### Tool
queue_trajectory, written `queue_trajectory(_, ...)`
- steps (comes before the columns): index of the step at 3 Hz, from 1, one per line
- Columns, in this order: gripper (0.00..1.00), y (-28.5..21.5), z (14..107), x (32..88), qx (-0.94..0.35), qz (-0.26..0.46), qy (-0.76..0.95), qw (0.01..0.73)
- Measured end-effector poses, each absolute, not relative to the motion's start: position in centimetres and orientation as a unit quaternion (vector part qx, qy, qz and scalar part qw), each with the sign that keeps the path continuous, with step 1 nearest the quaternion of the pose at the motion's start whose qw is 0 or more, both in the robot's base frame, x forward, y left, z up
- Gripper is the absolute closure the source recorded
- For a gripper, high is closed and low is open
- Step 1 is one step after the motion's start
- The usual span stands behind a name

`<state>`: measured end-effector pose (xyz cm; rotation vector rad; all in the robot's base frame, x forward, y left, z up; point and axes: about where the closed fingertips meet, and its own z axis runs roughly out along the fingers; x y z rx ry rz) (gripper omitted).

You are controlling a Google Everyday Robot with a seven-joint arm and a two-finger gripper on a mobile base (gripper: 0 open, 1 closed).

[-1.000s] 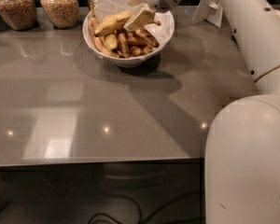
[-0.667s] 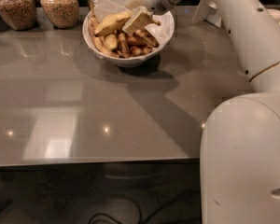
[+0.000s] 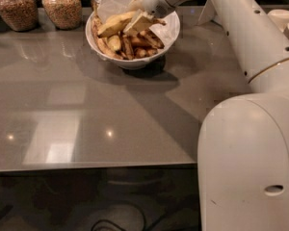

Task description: Pick banana from white bowl

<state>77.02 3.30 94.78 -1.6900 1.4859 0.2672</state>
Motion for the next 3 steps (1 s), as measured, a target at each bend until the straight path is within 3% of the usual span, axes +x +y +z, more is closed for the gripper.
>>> queue_trajectory(2, 0.87, 3.7, 96.1, 76.3, -0.683, 0.107, 0.575, 0.438)
queue_trajectory(3, 1.00, 3.1, 98.0, 74.6, -0.690, 0.103, 0.554, 0.454)
